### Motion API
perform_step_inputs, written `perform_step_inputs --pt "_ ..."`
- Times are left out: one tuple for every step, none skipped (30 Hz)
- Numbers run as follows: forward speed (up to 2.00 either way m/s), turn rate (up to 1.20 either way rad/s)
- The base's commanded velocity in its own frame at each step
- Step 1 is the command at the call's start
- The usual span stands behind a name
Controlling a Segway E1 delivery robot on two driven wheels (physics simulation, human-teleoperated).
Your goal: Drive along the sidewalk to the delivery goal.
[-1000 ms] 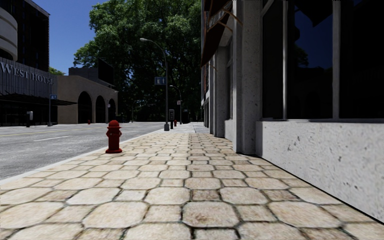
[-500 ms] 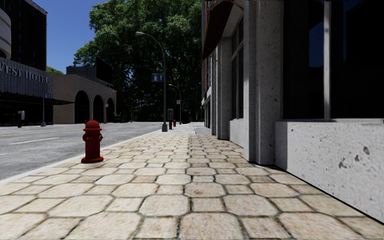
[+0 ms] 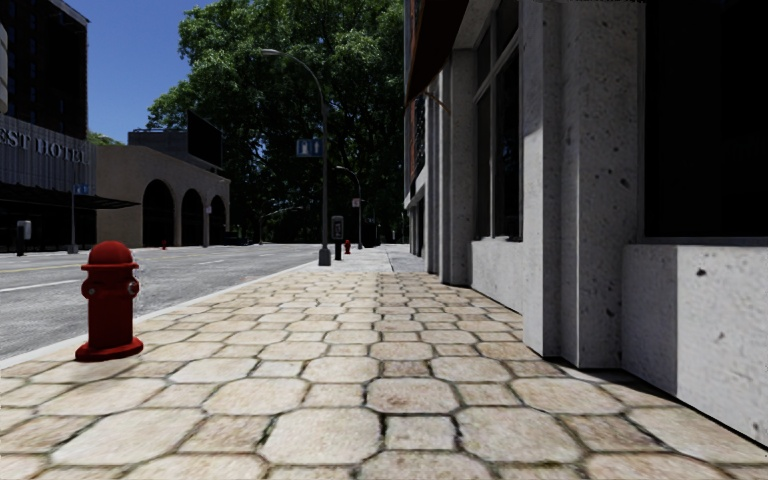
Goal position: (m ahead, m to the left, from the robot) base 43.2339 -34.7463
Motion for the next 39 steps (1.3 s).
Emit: perform_step_inputs --pt "2.00 0.00" --pt "2.00 0.00" --pt "2.00 0.00" --pt "2.00 0.00" --pt "2.00 0.00" --pt "2.00 0.00" --pt "2.00 0.00" --pt "2.00 0.00" --pt "2.00 0.00" --pt "2.00 0.00" --pt "2.00 0.00" --pt "2.00 0.00" --pt "2.00 0.00" --pt "2.00 0.00" --pt "2.00 0.00" --pt "2.00 0.00" --pt "2.00 0.00" --pt "2.00 0.00" --pt "2.00 0.00" --pt "2.00 0.00" --pt "2.00 0.00" --pt "2.00 0.00" --pt "2.00 0.00" --pt "2.00 0.00" --pt "2.00 0.00" --pt "2.00 0.00" --pt "2.00 0.00" --pt "2.00 0.00" --pt "2.00 0.00" --pt "2.00 0.00" --pt "2.00 0.00" --pt "2.00 0.00" --pt "2.00 0.00" --pt "2.00 0.00" --pt "2.00 0.00" --pt "2.00 0.00" --pt "2.00 0.00" --pt "2.00 0.00" --pt "2.00 0.00"
